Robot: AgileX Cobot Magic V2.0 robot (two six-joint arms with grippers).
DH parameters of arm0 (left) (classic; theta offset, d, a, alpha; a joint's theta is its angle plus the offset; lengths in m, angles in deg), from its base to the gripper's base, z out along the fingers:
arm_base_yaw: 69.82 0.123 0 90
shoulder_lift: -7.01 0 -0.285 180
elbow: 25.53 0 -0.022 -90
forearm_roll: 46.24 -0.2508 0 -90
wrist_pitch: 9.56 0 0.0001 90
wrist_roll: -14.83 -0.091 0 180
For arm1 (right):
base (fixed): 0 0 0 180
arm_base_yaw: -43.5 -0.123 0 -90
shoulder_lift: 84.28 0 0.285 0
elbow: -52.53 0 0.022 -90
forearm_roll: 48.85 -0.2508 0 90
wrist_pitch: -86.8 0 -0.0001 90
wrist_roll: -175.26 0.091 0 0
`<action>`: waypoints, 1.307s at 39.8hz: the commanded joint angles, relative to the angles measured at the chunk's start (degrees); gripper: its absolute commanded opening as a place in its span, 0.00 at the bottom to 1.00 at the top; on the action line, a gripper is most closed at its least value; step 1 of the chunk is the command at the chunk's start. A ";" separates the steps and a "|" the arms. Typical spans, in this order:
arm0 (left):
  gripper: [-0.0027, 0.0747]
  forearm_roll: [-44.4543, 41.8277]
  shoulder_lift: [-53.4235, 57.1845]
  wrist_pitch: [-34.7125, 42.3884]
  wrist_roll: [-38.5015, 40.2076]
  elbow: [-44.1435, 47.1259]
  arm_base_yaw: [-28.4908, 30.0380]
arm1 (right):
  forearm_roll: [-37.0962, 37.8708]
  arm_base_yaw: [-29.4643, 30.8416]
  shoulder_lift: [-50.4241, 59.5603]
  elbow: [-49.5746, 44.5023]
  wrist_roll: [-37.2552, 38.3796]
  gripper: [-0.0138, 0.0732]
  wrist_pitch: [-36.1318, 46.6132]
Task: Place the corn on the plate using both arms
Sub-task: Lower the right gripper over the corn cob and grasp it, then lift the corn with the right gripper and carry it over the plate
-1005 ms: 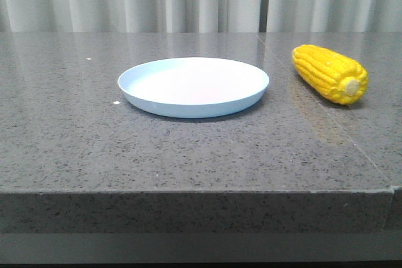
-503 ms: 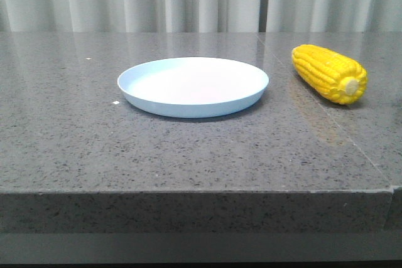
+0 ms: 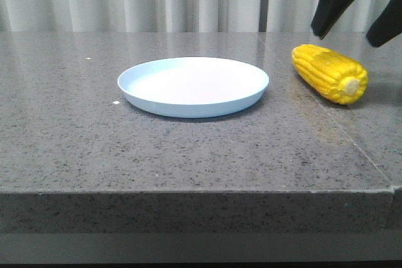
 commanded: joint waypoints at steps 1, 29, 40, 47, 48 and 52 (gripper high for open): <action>0.01 -0.33 0.03 4.48 0.68 -1.48 0.07 | -1.20 0.10 -1.13 3.46 -0.32 0.84 1.90; 0.01 -0.33 0.03 4.48 0.68 -1.48 0.07 | -1.48 0.03 -3.13 4.64 -0.32 0.20 1.81; 0.01 -0.33 0.03 4.48 0.68 -1.48 0.07 | -0.98 -6.25 0.31 7.00 -0.32 0.26 1.63; 0.01 -0.33 0.03 4.48 0.68 -1.48 0.07 | -0.98 -13.25 -2.11 12.19 1.15 0.26 1.50; 0.01 -0.33 0.03 4.48 0.68 -1.48 0.07 | -0.98 -14.08 -2.92 12.91 2.12 0.26 1.50; 0.01 -0.33 0.03 4.48 0.68 -1.48 0.07 | -0.98 -17.75 -6.24 16.38 4.51 0.26 1.50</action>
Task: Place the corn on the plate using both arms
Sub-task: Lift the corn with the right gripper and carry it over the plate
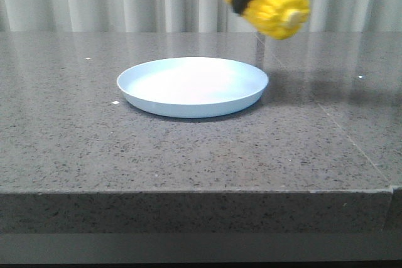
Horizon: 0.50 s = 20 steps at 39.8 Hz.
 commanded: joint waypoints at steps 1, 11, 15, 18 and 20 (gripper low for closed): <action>0.01 -0.33 0.03 4.48 0.68 -1.48 0.07 | -0.16 -3.11 -1.06 4.67 2.23 0.26 2.03; 0.01 -0.33 0.03 4.48 0.68 -1.48 0.07 | 3.50 -6.44 -7.06 7.13 9.20 0.26 2.48; 0.01 -0.33 0.03 4.48 0.68 -1.48 0.07 | 4.43 -6.51 -8.23 7.13 10.15 0.26 2.65; 0.01 -0.33 0.03 4.48 0.68 -1.48 0.07 | 4.43 -6.51 -8.82 7.13 10.15 0.28 2.60; 0.01 -0.33 0.03 4.48 0.68 -1.48 0.07 | 4.43 -6.51 -9.14 7.13 10.15 0.31 2.42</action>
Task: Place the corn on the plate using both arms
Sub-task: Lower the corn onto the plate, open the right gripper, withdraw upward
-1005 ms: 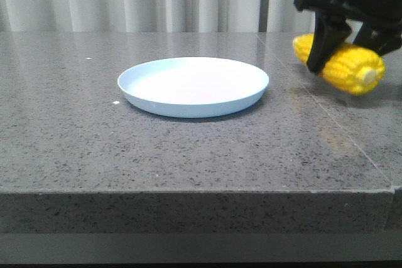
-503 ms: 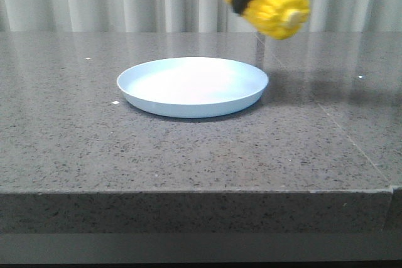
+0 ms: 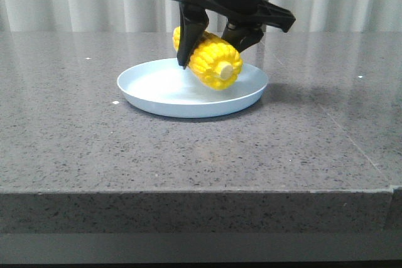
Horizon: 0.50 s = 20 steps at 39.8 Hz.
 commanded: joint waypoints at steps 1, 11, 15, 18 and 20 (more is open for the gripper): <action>0.01 -0.33 0.03 4.48 0.68 -1.48 0.07 | 0.29 -0.04 2.20 2.06 0.33 0.33 2.28; 0.01 -0.33 0.03 4.48 0.68 -1.48 0.07 | 0.24 -0.15 1.54 2.06 0.33 0.57 1.17; 0.01 -0.33 0.03 4.48 0.68 -1.48 0.07 | 0.24 -0.15 1.67 2.06 0.33 0.71 0.93; 0.01 -0.33 0.03 4.48 0.68 -1.48 0.07 | 0.24 -0.15 1.76 2.06 0.27 0.79 0.80; 0.01 -0.33 0.03 4.48 0.68 -1.48 0.07 | 0.58 -0.15 2.33 2.06 0.14 0.81 0.96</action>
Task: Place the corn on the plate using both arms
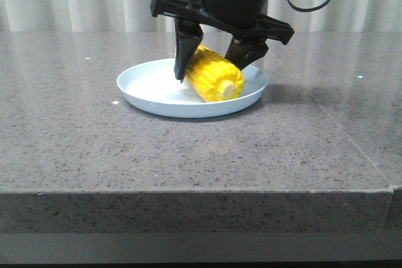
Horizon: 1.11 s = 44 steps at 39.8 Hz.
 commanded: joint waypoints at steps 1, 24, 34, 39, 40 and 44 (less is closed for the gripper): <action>0.01 -0.33 0.03 4.48 0.68 -1.48 0.07 | 0.58 -0.15 4.32 2.05 -0.17 0.82 2.04; 0.01 -0.33 0.03 4.48 0.68 -1.48 0.07 | 3.80 1.85 8.68 10.92 -0.17 0.17 -4.97; 0.01 -0.33 0.03 4.48 0.68 -1.48 0.07 | 3.80 5.63 11.06 10.99 -0.17 0.02 -7.40; 0.01 -0.33 0.03 4.48 0.68 -1.48 0.07 | 4.26 9.40 13.93 10.22 -0.24 0.03 -9.44; 0.01 -0.33 0.03 4.48 0.68 -1.48 0.07 | 4.44 10.25 14.56 9.46 -0.24 0.03 -9.43; 0.01 -0.33 0.03 4.48 0.68 -1.48 0.07 | 5.77 13.43 18.34 5.59 -0.24 0.03 -8.58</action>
